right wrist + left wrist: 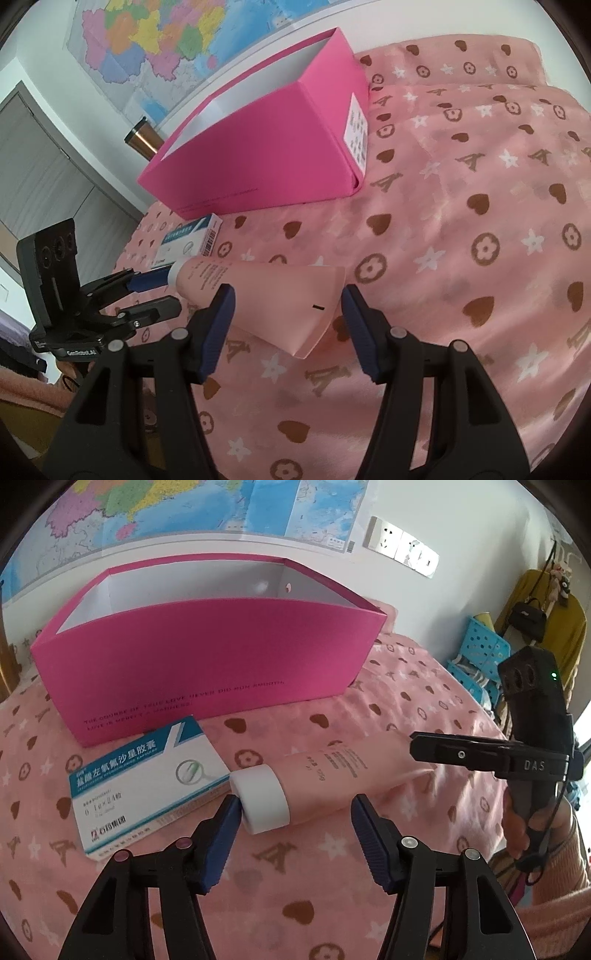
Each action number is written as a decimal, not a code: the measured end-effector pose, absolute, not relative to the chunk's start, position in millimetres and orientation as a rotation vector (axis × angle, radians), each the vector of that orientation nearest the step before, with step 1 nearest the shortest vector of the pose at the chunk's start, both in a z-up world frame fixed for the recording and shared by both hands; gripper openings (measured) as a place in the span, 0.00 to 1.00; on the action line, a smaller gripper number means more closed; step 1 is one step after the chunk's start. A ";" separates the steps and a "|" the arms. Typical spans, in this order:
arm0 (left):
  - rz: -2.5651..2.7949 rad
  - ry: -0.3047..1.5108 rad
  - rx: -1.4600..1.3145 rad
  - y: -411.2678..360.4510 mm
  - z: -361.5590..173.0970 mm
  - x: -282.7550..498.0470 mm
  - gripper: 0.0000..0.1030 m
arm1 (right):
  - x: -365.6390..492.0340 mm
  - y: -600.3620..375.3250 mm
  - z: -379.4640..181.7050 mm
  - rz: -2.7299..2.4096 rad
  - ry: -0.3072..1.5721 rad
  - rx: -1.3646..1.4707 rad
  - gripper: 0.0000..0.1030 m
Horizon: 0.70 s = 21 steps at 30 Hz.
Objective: Organize rigid objects
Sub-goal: 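Grasp the large pink tube by its white cap with the left gripper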
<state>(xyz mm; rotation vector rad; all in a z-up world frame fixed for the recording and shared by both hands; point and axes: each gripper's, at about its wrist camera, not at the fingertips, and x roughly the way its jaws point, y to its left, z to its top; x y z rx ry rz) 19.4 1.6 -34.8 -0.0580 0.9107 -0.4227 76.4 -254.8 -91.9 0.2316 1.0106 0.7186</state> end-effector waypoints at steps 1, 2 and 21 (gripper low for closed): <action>-0.420 0.912 -0.058 1.0 -34.7 20.6 0.58 | 76.7 -255.6 -91.8 0.716 1.009 0.234 0.60; -0.419 0.913 -0.058 0.9 -34.9 21.3 0.58 | 77.0 -256.3 -91.9 0.714 1.008 0.236 0.60; -0.392 0.937 -0.072 1.7 -38.7 26.1 0.50 | 80.3 -247.2 -102.5 0.660 1.014 0.151 0.60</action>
